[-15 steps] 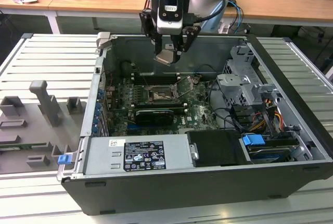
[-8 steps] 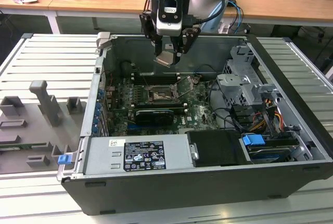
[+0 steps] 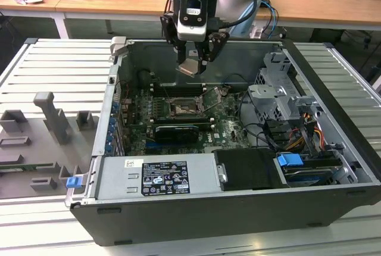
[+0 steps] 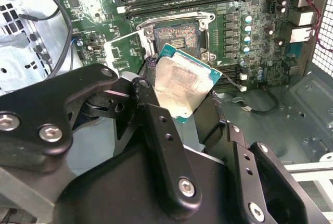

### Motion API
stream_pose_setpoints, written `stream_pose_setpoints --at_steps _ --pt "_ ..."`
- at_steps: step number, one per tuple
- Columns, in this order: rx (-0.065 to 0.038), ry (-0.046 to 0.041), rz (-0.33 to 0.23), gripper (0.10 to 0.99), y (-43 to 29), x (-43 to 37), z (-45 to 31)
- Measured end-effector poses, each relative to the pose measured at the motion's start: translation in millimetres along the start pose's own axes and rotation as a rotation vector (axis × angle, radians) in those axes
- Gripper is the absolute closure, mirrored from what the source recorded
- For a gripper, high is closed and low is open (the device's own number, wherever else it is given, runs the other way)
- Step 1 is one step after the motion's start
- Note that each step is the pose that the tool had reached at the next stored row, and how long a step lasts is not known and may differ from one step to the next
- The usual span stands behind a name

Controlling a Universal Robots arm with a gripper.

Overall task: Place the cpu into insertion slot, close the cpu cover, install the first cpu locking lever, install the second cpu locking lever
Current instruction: 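Place the cpu into insertion slot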

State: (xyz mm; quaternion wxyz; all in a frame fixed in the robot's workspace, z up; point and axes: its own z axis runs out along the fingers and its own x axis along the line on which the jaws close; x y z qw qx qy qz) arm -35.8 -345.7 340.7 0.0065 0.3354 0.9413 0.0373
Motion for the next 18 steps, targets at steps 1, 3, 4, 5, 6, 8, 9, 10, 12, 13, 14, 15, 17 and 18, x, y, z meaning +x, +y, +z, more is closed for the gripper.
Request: stream_pose_setpoints --at_steps 1,3,4,5,6,8,9,10,12,13,14,15,17,18 --pt "0.0 -0.0003 0.003 0.549 0.0 0.0 0.0" --pt "0.0 -0.0006 0.008 0.549 0.0 0.0 0.1" --pt "0.0 -0.0012 0.016 0.549 0.0 0.0 0.3" --pt "0.0 -0.0015 0.02 0.549 0.0 0.0 0.4" --pt "0.0 -0.0017 0.023 0.549 0.0 0.0 0.4" --pt "0.0 -0.0022 0.029 0.549 0.0 0.0 0.6" --pt "0.0 -0.0024 0.031 0.549 0.0 0.0 0.7" --pt "0.0 -0.0026 0.034 0.549 -0.1 0.0 0.7" --pt "0.0 -0.003 0.04 0.549 -0.1 0.0 0.9" --pt "-0.001 -0.0034 0.046 0.549 -0.1 0.0 1.0" --pt "-0.001 -0.0038 0.051 0.549 -0.1 0.0 1.2" --pt "-0.001 -0.0043 0.057 0.549 -0.1 0.0 1.4" --pt "-0.001 -0.0047 0.063 0.549 -0.1 0.0 1.5" --pt "-0.001 -0.0049 0.066 0.549 -0.1 0.0 1.6"
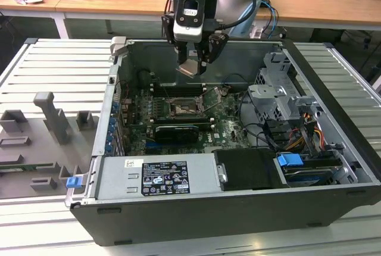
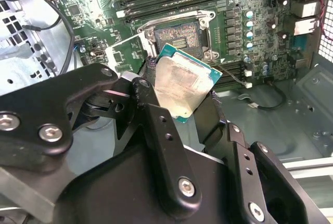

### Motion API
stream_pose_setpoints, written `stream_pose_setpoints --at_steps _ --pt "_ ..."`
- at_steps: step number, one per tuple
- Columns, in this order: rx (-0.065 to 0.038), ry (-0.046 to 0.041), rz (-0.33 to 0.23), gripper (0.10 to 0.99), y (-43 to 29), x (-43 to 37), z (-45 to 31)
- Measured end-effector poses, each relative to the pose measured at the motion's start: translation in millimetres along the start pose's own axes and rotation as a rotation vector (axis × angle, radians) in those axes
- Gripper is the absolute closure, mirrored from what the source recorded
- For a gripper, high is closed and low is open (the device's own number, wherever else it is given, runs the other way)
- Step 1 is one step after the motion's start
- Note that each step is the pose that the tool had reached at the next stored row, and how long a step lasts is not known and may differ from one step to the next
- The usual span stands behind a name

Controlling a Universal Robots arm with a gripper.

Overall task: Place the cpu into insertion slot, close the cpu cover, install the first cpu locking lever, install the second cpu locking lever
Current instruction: 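Place the cpu into insertion slot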

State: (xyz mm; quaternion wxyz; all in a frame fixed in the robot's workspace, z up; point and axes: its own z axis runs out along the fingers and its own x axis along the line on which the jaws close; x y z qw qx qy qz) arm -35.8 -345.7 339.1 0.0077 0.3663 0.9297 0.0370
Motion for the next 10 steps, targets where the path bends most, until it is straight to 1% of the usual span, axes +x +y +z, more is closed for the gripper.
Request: stream_pose_setpoints --at_steps 10 --pt "-0.001 -0.0032 0.043 0.549 -0.1 0.0 1.2"
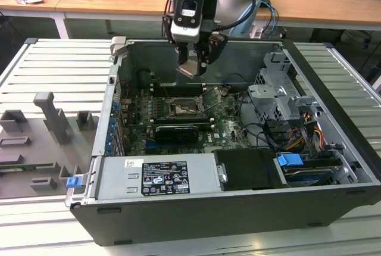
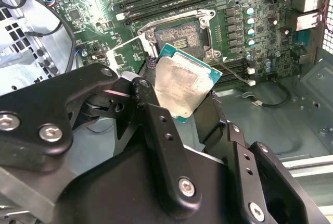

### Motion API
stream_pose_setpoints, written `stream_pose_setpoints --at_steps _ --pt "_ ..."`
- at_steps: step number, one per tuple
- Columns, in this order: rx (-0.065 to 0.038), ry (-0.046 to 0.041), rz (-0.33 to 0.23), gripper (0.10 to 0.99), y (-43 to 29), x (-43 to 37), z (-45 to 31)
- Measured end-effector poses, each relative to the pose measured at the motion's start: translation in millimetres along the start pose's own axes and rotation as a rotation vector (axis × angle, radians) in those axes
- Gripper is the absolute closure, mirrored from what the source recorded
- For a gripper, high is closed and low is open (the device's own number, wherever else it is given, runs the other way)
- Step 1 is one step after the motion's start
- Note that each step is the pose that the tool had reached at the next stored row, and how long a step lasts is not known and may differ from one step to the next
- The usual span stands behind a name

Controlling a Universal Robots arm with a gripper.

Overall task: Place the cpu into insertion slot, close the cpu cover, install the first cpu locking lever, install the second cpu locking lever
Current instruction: 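Place the cpu into insertion slot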

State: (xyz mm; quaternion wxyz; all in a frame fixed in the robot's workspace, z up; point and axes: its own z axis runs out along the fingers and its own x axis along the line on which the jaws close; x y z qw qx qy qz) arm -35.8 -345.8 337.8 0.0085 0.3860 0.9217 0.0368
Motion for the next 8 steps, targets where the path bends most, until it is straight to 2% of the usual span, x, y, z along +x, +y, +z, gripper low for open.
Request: stream_pose_setpoints --at_steps 8 --pt "0.0 -0.0021 0.028 0.549 -0.1 0.0 0.8"
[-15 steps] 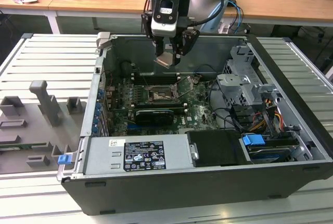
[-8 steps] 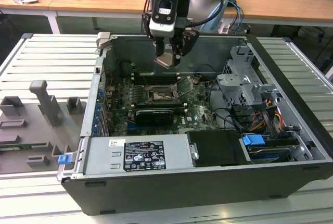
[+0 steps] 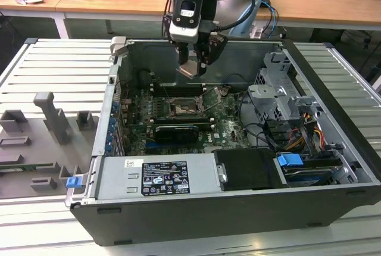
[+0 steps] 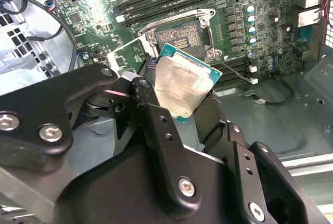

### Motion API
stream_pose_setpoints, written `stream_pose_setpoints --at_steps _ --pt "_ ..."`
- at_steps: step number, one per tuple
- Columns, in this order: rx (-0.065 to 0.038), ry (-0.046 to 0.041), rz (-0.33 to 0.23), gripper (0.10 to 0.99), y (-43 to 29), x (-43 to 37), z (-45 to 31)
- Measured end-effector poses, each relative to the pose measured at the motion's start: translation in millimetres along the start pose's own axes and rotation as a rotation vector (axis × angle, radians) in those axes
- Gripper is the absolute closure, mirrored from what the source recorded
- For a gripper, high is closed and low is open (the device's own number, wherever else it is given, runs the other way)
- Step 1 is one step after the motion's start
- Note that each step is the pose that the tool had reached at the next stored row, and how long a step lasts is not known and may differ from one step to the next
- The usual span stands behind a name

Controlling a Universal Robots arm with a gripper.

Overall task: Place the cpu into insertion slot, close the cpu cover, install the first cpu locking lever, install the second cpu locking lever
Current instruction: 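Place the cpu into insertion slot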

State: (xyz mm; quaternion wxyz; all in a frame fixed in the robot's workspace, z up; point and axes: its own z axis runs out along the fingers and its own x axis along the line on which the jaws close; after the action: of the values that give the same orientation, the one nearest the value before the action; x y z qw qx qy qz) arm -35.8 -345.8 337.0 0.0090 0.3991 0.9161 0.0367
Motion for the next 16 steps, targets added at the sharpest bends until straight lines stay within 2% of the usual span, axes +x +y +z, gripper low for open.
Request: stream_pose_setpoints --at_steps 16 --pt "-0.001 -0.0052 0.07 0.549 -0.1 0.0 1.8"
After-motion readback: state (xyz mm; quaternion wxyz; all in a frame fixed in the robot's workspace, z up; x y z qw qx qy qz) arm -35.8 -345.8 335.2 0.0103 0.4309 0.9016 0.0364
